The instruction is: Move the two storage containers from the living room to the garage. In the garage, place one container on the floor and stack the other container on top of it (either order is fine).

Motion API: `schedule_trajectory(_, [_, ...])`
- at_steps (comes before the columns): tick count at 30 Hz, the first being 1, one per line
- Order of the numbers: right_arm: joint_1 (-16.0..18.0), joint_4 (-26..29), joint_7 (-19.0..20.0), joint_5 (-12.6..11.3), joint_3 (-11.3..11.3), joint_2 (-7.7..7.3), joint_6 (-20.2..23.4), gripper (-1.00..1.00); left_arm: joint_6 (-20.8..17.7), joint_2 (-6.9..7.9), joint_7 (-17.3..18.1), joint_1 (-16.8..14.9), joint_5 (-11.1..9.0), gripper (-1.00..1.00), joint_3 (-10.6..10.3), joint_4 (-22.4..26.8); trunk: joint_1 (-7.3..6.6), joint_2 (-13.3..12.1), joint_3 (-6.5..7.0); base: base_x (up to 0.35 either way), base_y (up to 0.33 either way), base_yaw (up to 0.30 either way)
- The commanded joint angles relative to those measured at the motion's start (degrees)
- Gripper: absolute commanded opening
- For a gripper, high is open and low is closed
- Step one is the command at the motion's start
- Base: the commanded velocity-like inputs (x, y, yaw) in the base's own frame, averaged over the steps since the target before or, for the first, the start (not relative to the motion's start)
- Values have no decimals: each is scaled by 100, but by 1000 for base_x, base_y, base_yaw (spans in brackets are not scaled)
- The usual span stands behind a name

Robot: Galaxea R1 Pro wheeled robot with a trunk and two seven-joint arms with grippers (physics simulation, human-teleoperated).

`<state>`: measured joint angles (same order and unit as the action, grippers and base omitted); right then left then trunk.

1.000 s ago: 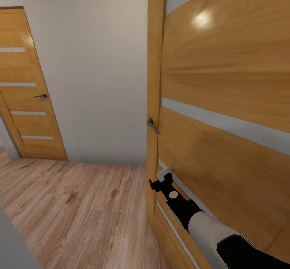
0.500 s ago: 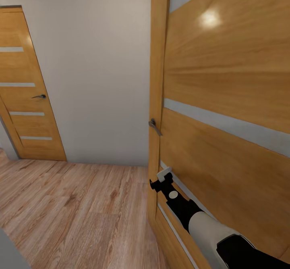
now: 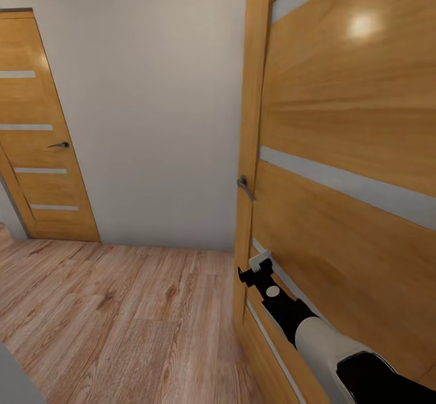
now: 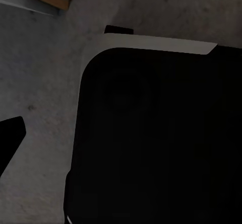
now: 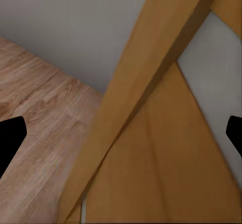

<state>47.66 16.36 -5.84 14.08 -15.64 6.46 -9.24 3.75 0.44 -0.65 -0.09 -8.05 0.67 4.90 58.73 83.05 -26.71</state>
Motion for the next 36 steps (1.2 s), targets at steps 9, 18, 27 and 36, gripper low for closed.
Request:
schedule_trajectory(9, [6,-10,-89,57,513,-394,-8,100,12,0,-5,1,-39,100,3,2,0,3,-6,0,0,0])
schedule_trajectory(18, [6,-3,-185,53,559,-761,-8,100,12,0,-5,0,-39,100,3,2,0,3,-6,0,0,0])
schedule_trajectory(27, [6,17,-466,51,655,-1027,1,100,12,0,-3,0,-39,100,3,2,0,3,-6,0,0,0])
schedule_trajectory(36, [6,35,-521,51,941,-1263,9,100,12,0,3,0,-39,100,3,3,0,3,-6,0,0,0])
